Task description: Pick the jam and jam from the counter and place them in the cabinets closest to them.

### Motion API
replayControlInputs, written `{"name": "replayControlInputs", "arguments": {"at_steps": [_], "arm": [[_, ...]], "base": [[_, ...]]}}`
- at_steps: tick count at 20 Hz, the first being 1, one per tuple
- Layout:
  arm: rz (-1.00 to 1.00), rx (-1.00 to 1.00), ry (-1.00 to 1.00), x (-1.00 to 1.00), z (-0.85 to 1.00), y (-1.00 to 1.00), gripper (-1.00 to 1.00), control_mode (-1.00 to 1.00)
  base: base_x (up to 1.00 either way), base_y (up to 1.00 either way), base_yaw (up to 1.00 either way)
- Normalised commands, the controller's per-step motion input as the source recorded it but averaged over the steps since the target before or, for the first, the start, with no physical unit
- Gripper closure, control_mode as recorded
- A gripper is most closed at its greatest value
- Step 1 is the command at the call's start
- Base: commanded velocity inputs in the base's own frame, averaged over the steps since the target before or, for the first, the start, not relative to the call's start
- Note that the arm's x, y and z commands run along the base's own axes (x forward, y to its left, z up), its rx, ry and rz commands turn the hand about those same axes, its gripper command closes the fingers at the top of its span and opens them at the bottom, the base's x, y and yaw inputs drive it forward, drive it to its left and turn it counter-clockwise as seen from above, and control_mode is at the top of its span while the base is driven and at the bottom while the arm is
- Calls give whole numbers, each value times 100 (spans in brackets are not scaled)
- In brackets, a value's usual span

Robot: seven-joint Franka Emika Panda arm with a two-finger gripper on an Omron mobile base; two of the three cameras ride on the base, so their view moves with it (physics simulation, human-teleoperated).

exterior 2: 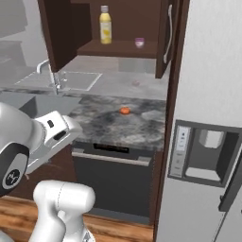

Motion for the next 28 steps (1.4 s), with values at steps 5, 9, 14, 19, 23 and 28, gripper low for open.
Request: {"name": "replayControlInputs", "arguments": {"at_steps": [5,9,14,19,23,28], "arm": [[0,0,0,0,0,0,-100,100],[0,0,0,0,0,0,-100,100],[0,0,0,0,0,0,-100,100],[0,0,0,0,0,0,-100,100],[0,0,0,0,0,0,-100,100],[0,0,0,0,0,0,-100,100]], "base": [[-15,47,0],[-18,49,0],[-13,56,0],[-11,59,0],[-16,56,0],[-15,62,0]]}}
